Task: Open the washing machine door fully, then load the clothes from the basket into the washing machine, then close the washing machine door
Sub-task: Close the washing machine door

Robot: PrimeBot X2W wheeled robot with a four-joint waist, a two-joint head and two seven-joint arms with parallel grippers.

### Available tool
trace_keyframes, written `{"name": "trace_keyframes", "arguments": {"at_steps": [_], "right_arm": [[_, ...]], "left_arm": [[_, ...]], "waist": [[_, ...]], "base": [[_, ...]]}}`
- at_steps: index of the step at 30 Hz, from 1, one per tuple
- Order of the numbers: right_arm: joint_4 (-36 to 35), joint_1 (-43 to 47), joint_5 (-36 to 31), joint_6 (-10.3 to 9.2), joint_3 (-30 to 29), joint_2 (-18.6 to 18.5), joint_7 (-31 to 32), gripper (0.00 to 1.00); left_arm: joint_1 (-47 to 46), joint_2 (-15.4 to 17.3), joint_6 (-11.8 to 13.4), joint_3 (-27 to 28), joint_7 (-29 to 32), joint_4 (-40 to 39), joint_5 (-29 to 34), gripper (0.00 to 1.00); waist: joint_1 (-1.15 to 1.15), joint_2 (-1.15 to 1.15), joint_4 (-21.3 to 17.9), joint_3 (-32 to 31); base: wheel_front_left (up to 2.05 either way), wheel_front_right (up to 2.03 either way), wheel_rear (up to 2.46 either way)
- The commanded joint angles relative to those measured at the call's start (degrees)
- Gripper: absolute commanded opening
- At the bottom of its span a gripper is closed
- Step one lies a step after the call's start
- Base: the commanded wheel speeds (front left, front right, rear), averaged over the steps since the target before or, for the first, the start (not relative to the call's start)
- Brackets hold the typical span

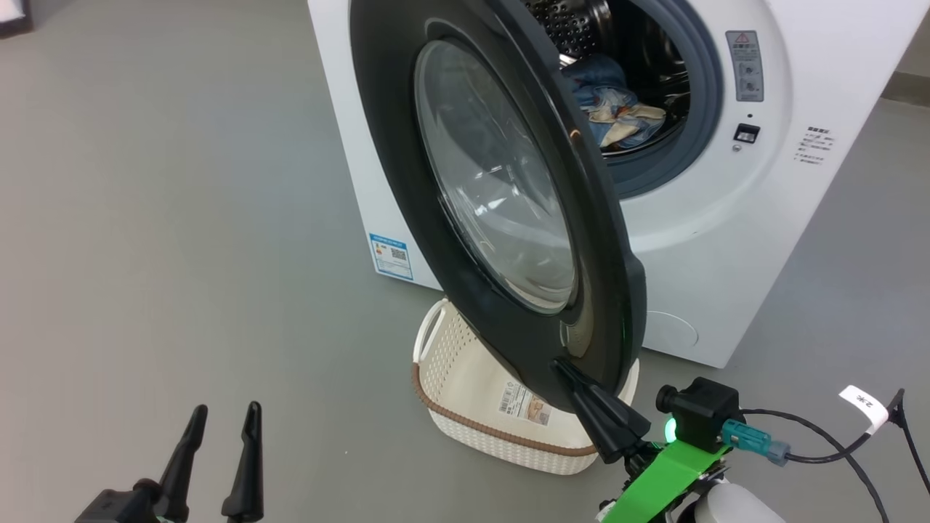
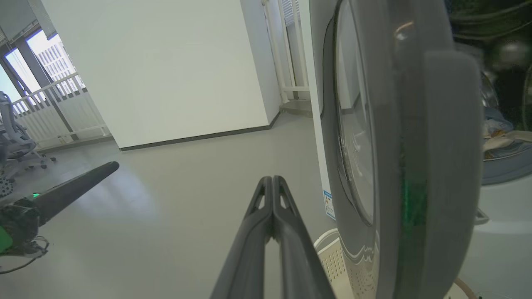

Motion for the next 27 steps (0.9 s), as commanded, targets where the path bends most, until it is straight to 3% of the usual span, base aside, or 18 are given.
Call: {"name": "trace_keyframes", "arguments": {"at_steps": [1,18,27], "right_arm": [[0.2,-2.1,-0.7,0.52,0.7,0.4,-0.3,0.00],[4.6,-4.1,-3.0,0.52,-4.9,-0.4,-0.3,0.00],[4.5,-6.2,-4.5,0.52,-11.0,-2.1,-0.3,0.00]], "left_arm": [[-0.8,0.5,-0.2,1.6,-0.5,-1.3,-0.2,1.00],[-1.7,0.3,-0.2,1.3,-0.5,-1.6,-0.5,1.00],[-3.6,0.3,-0.2,0.9,-0.5,-1.7,-1.0,1.00]], "waist": [[0.00,0.00,0.8,0.6],[0.00,0.00,1.9,3.8],[0.00,0.00,2.1,7.7]], "base": [[0.00,0.00,0.00],[0.00,0.00,0.00],[0.00,0.00,0.00]]}}
